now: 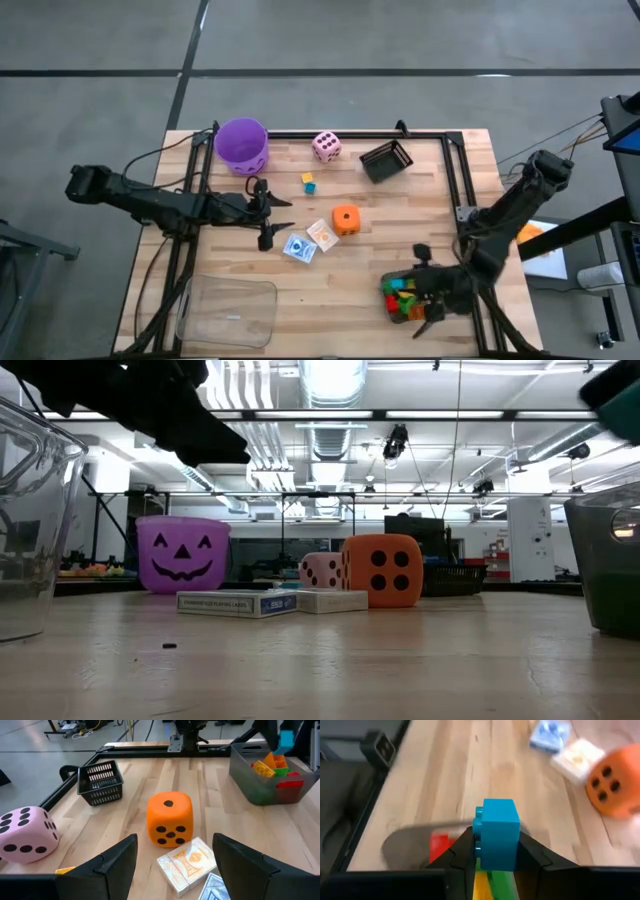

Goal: Pick & Place Toys
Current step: Put the blue game piece into the black bin, then put the yellow game piece into the black bin

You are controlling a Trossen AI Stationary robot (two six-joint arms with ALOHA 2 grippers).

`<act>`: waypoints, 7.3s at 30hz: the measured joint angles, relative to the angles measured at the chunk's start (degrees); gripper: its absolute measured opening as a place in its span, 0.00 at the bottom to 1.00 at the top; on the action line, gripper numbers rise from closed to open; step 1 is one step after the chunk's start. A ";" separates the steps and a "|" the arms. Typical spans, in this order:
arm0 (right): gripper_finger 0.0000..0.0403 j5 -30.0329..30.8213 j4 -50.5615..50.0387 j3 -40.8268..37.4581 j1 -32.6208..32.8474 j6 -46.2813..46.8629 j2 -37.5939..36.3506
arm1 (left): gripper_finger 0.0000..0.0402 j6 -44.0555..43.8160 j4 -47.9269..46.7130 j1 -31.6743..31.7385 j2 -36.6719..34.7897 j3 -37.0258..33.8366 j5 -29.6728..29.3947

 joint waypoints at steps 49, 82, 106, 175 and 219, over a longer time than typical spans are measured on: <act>0.69 19.62 20.22 12.62 6.88 -19.36 13.30 | 0.64 -0.02 3.35 0.04 0.04 0.04 -0.03; 0.69 -7.70 70.44 -39.05 -11.93 -43.07 -31.65 | 0.64 -16.10 -25.75 16.26 38.28 32.72 -0.91; 0.69 -5.12 70.46 -34.25 -11.95 -42.03 -22.98 | 0.64 -34.93 -44.48 20.20 46.86 44.65 2.20; 0.69 -4.89 70.15 -32.08 -11.96 -43.15 -20.23 | 0.64 -20.85 -43.19 22.97 56.90 53.93 1.45; 0.69 -4.91 70.09 -32.13 -11.98 -43.10 -20.23 | 0.26 -19.77 -47.58 27.47 56.78 51.54 -3.83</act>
